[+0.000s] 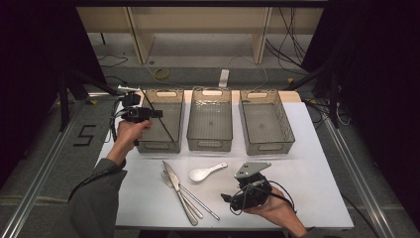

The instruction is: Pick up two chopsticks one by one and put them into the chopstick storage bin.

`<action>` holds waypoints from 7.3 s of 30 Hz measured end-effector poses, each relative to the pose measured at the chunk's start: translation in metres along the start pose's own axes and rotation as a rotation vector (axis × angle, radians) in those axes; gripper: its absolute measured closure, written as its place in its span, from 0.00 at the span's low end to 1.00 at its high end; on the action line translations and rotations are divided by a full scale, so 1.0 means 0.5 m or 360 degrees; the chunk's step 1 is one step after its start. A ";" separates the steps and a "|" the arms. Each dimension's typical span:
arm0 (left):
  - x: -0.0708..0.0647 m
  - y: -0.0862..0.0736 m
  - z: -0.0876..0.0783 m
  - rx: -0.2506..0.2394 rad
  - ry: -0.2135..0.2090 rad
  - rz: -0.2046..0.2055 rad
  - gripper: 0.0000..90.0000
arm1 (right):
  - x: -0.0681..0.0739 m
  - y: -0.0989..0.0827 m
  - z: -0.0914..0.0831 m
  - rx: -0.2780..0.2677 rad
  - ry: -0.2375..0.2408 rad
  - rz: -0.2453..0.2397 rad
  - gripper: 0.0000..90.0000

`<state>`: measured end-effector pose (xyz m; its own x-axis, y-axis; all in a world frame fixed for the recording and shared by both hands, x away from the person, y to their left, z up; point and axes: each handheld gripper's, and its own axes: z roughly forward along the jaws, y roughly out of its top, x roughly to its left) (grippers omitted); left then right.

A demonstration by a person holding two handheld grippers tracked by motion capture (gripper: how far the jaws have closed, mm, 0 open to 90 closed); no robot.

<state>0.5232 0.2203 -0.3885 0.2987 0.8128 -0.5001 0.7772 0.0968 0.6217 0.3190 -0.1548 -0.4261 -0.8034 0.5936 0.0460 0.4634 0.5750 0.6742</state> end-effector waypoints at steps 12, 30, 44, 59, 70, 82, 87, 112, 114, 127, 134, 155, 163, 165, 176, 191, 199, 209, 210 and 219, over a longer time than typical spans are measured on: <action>0.002 -0.002 0.027 0.0101 0.0067 0.0000 0.93 | 0.000 0.000 0.001 0.0005 -0.0004 0.0006 0.27; -0.013 -0.003 0.051 0.0262 0.0184 0.0027 0.42 | 0.000 0.000 0.004 0.0024 0.0007 0.0002 0.27; -0.053 -0.036 -0.001 0.0121 0.0090 0.0177 0.28 | 0.006 0.006 0.014 0.0042 -0.0002 0.0011 0.27; -0.102 -0.148 -0.065 -0.0033 -0.0194 0.0329 0.23 | 0.037 0.035 0.056 0.0214 -0.0003 -0.0089 0.30; -0.117 -0.220 -0.067 -0.0114 -0.0273 0.0430 0.23 | 0.060 0.059 0.092 0.0337 0.0031 -0.0130 0.35; -0.126 -0.258 -0.083 -0.0195 -0.0293 0.0466 0.22 | 0.066 0.068 0.103 0.0405 0.0030 -0.0151 0.37; -0.134 -0.272 -0.092 -0.0211 -0.0284 0.0498 0.21 | 0.067 0.069 0.112 0.0436 0.0038 -0.0176 0.39; -0.134 -0.288 -0.107 -0.0261 -0.0256 0.0500 0.21 | 0.095 0.075 0.156 0.0597 0.0046 -0.0252 0.55; -0.133 -0.288 -0.106 -0.0260 -0.0254 0.0497 0.21 | 0.099 0.076 0.157 0.0615 0.0052 -0.0222 0.56; -0.133 -0.288 -0.106 -0.0258 -0.0249 0.0499 0.21 | 0.106 0.074 0.166 0.0636 0.0066 -0.0298 0.65; -0.132 -0.288 -0.106 -0.0261 -0.0248 0.0498 0.21 | 0.107 0.072 0.171 0.0657 0.0069 -0.0323 0.70; -0.132 -0.289 -0.107 -0.0268 -0.0243 0.0496 0.21 | 0.092 0.081 0.174 0.0713 0.0064 -0.0282 0.92; -0.134 -0.289 -0.106 -0.0260 -0.0244 0.0505 0.21 | 0.085 0.085 0.176 0.0736 0.0054 -0.0272 0.94; -0.135 -0.289 -0.106 -0.0261 -0.0245 0.0510 0.21 | 0.079 0.087 0.176 0.0755 0.0043 -0.0266 0.94; -0.135 -0.289 -0.106 -0.0259 -0.0246 0.0502 0.21 | 0.051 0.085 0.165 0.0789 0.0022 -0.0296 0.95; -0.132 -0.288 -0.107 -0.0265 -0.0255 0.0470 0.21 | 0.039 0.095 0.133 0.0725 0.0012 -0.0318 0.95; -0.133 -0.290 -0.100 -0.0227 -0.0245 0.0392 0.21 | 0.038 0.106 0.109 0.0671 0.0017 -0.0336 0.95; -0.138 -0.297 -0.086 -0.0113 -0.0210 0.0239 0.21 | 0.044 0.120 0.082 0.0624 -0.0005 -0.0373 0.95; -0.139 -0.299 -0.084 -0.0096 -0.0206 0.0213 0.21 | 0.046 0.122 0.079 0.0632 -0.0011 -0.0376 0.95; -0.165 -0.330 -0.047 0.0085 -0.0311 -0.0008 0.22 | 0.051 0.134 0.053 0.0557 -0.0089 -0.0393 0.95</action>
<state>0.3571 0.1509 -0.4356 0.3928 0.6849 -0.6136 0.8056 0.0656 0.5889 0.3397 -0.0862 -0.3993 -0.8892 0.4380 -0.1320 0.3661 0.8544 0.3687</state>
